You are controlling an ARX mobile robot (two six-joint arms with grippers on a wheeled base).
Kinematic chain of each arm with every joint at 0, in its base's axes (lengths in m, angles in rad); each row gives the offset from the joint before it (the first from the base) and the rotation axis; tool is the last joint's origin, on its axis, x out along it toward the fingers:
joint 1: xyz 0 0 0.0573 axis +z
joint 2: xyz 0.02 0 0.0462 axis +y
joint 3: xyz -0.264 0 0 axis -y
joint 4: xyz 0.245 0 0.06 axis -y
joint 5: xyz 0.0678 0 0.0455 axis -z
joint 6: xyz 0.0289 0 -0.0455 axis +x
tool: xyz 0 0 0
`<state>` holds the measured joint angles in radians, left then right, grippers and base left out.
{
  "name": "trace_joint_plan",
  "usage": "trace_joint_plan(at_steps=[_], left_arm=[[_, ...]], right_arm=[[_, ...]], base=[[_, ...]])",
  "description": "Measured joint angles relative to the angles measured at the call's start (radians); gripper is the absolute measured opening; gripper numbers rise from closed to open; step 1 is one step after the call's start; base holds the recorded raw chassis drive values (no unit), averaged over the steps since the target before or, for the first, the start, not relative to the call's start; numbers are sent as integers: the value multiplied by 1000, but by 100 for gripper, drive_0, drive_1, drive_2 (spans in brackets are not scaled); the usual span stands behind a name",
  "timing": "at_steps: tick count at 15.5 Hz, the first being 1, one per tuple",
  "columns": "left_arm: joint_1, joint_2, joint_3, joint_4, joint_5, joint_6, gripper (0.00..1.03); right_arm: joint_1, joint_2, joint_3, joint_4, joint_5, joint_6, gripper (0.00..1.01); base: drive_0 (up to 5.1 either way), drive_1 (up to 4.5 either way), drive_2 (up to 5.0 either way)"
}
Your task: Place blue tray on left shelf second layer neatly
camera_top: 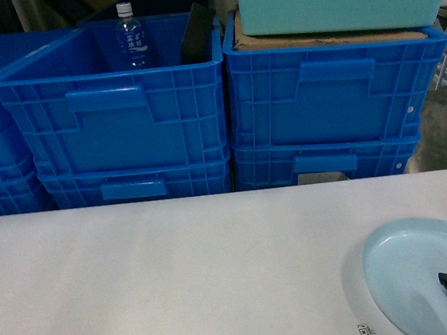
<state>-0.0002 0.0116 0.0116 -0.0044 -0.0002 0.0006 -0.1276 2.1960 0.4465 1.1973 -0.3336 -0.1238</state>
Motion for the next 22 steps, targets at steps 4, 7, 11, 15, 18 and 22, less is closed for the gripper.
trace_joint_plan(at_steps=[4,7,11,15,18,22], left_arm=[[0,0,0,0,0,0,98],[0,0,0,0,0,0,98],[0,0,0,0,0,0,98],[0,0,0,0,0,0,98],[0,0,0,0,0,0,98],[0,0,0,0,0,0,98]], right_arm=[[-17,-80,-10,-18,-1,-23,98],[-18,-134,3,-31,5,-36,98],[-112,-27,6,-6,0,-58,98],[-135,17,34,-16,-14,-55,98],[-115,61,56,-18,-12,-8,98],[-99,74,69,-23,1,74,72]], base=[[0,0,0],[0,0,0],[0,0,0],[0,0,0],[0,0,0],[0,0,0]])
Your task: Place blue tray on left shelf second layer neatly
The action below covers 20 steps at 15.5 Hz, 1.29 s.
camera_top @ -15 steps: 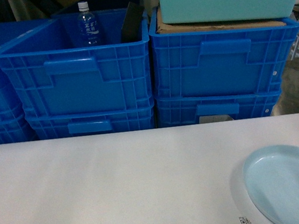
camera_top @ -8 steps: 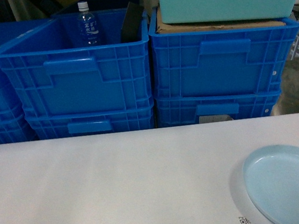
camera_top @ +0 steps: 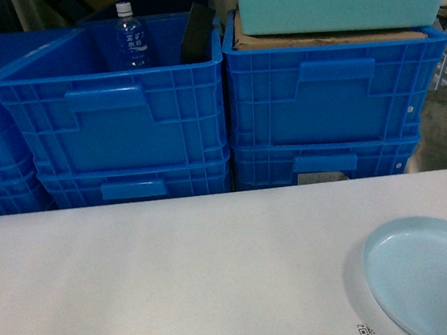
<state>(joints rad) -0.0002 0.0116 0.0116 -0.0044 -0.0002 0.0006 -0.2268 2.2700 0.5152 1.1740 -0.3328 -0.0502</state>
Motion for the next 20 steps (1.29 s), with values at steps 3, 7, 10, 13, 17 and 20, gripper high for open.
trace_joint_plan(at_steps=[3,7,10,13,17,20], left_arm=[[0,0,0,0,0,0,98],[0,0,0,0,0,0,98],[0,0,0,0,0,0,98],[0,0,0,0,0,0,98],[0,0,0,0,0,0,98],[0,0,0,0,0,0,98]], right_arm=[[-50,-7,-19,-3,-19,78,30],[-55,-22,-51,10,-34,110,2],[-34,-57,-101,25,-33,127,2],[68,-245,-219,113,2,44,2],[92,-474,-361,111,37,-78,2],[98,-651,-434,110,41,-126,2]], base=[[0,0,0],[0,0,0],[0,0,0],[0,0,0],[0,0,0],[0,0,0]])
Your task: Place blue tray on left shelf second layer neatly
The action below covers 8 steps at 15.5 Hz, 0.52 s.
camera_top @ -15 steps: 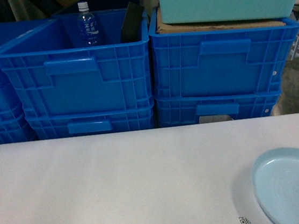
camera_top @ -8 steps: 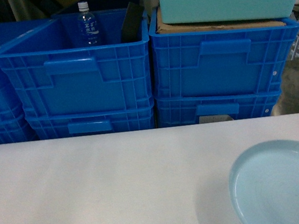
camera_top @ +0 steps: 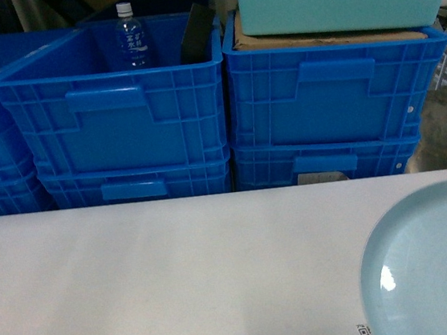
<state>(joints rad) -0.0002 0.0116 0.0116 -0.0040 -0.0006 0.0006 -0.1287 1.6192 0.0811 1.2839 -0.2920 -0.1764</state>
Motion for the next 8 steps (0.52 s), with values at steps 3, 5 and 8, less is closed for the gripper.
trace_joint_plan(at_steps=[3,5,8], left_arm=[[0,0,0,0,0,0,98],[0,0,0,0,0,0,98],[0,0,0,0,0,0,98]], right_arm=[[-1,-312,-32,-46,9,-17,2],[8,-507,-32,-172,28,-5,2],[48,-760,-6,-345,41,11,2]], base=[[0,0,0],[0,0,0],[0,0,0]])
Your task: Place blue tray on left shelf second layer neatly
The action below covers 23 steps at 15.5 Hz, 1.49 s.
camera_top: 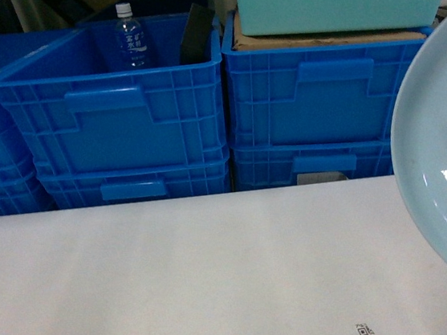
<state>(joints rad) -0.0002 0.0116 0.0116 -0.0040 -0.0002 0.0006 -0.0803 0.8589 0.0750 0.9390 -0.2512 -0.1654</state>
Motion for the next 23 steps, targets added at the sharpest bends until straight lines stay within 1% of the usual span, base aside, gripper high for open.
trace_joint_plan(at_steps=[2,3,4,5,7,10,11,12,13,17,23], left_arm=[[0,0,0,0,0,0,98],[0,0,0,0,0,0,98],[0,0,0,0,0,0,98],[0,0,0,0,0,0,98],[0,0,0,0,0,0,98],[0,0,0,0,0,0,98],[0,0,0,0,0,0,98],[0,0,0,0,0,0,98],[0,0,0,0,-1,0,98],[0,0,0,0,0,0,98],[1,0,0,0,-1,0,98]], right_arm=[[32,-108,17,-88,20,12,2],[74,-190,23,-156,48,16,2],[91,-227,23,-185,64,16,2],[120,-360,27,-293,98,18,2],[119,-423,26,-340,97,19,2],[106,-461,-8,-365,92,20,2],[102,-481,-12,-393,82,26,2],[98,-515,-19,-401,92,34,2],[99,-542,-20,-425,89,34,2],[99,-544,-20,-423,87,34,2],[99,-545,-20,-423,86,34,2]], base=[[0,0,0],[0,0,0],[0,0,0],[0,0,0],[0,0,0],[0,0,0],[0,0,0],[0,0,0],[0,0,0],[0,0,0],[-161,-161,-161]])
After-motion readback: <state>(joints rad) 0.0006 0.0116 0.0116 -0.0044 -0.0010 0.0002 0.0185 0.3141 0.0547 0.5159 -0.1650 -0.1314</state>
